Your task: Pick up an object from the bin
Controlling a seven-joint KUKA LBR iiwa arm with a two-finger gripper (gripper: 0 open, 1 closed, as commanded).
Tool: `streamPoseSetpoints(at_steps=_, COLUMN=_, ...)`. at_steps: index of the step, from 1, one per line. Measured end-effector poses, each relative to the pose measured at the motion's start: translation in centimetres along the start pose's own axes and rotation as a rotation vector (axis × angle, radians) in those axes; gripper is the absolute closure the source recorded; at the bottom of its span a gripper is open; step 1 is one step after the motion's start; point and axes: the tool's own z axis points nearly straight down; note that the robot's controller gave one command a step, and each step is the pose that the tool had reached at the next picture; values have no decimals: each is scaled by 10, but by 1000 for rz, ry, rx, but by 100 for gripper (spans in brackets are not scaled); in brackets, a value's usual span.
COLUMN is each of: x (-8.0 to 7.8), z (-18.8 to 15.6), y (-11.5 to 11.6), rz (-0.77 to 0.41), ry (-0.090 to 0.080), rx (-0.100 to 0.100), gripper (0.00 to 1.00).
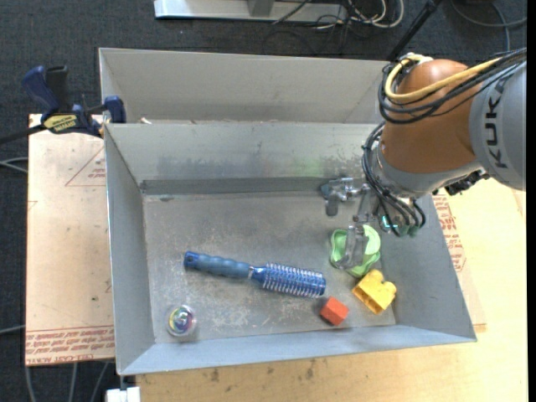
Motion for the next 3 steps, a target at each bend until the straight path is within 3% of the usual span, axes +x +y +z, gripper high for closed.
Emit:
streamPoseSetpoints(at_steps=1, x=23, z=138, y=76, rz=-119, ry=1, rx=-2, gripper=0)
streamPoseSetpoints(at_steps=2, x=35, z=103, y=66, rz=-7, ry=-7, rx=0, gripper=0)
streamPoseSetpoints(at_steps=3, x=32, z=98, y=74, rz=52, ry=-7, rx=-1, gripper=0)
